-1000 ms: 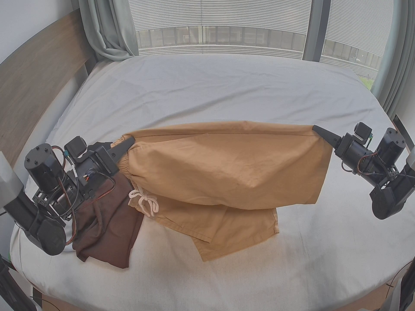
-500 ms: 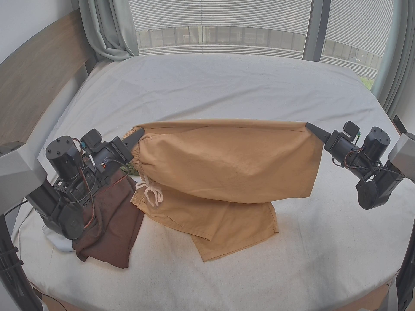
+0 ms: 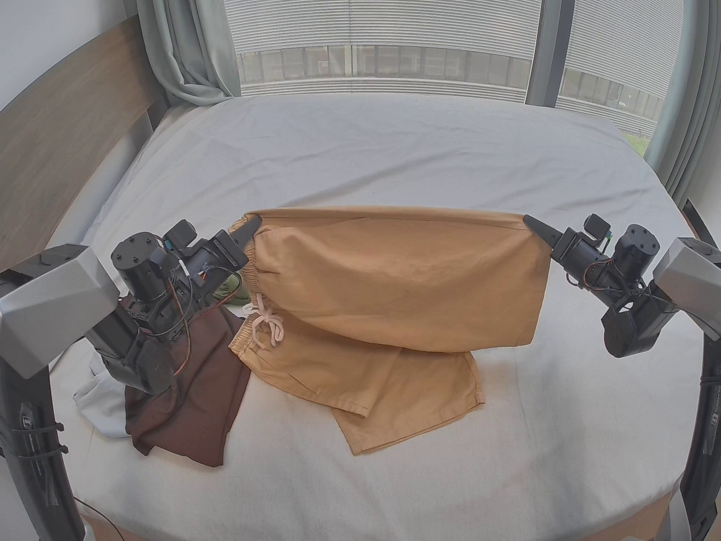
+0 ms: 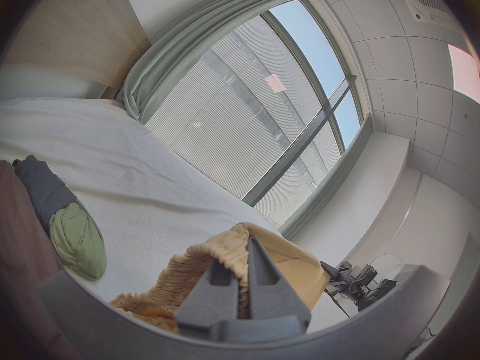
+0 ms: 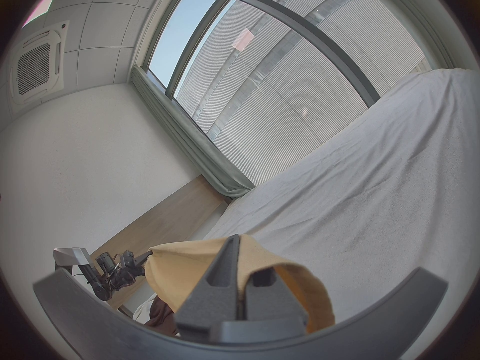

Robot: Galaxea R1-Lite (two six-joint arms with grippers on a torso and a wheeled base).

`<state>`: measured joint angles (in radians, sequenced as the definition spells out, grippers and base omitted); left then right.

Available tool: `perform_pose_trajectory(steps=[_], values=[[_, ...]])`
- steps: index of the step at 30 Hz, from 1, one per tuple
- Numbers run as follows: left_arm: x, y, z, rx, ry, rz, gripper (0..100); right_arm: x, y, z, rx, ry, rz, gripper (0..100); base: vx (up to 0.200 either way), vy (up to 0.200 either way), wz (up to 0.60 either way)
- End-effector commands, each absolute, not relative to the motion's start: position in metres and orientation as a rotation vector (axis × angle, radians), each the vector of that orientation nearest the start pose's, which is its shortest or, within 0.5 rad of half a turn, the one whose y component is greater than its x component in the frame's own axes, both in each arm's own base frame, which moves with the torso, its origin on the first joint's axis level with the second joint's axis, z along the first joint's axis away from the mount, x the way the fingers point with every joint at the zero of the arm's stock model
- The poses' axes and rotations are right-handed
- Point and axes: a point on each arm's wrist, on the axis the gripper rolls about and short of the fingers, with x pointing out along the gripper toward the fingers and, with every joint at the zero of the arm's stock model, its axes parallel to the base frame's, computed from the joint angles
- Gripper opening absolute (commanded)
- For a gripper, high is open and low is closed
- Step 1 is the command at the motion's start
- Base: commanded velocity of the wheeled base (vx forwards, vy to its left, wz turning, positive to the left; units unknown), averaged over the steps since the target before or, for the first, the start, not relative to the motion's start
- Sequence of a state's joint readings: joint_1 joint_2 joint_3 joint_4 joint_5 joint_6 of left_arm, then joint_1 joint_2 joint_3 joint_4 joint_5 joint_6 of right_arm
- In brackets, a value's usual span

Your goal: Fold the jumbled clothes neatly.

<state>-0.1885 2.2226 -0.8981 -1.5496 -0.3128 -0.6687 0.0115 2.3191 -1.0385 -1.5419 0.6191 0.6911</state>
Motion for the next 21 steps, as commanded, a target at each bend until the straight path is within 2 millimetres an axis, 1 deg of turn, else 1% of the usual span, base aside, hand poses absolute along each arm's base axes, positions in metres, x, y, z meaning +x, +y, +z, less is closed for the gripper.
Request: perform_pose_trajectory(steps=[1,4,10,16,21], values=[[0.408,-0.08,0.086,-0.641,-0.03,-0.536,0,0.441,0.015,0.078,0.603,-0.025,0.661,0,0.0,0.0,0.0],[0.416,-0.08,0.083,-0.64,-0.043,-0.536,0,0.446,0.013,0.069,0.606,-0.017,0.657,0,0.0,0.0,0.0],[0.427,-0.081,0.079,-0.638,-0.065,-0.541,0,0.455,0.011,0.06,0.612,-0.019,0.653,0,0.0,0.0,0.0],[0.438,-0.083,0.072,-0.637,-0.075,-0.544,0,0.461,0.008,0.065,0.603,-0.049,0.656,0,0.0,0.0,0.0],[0.441,-0.084,0.07,-0.636,-0.078,-0.545,0,0.462,0.005,0.061,0.603,-0.048,0.647,0,0.0,0.0,0.0]])
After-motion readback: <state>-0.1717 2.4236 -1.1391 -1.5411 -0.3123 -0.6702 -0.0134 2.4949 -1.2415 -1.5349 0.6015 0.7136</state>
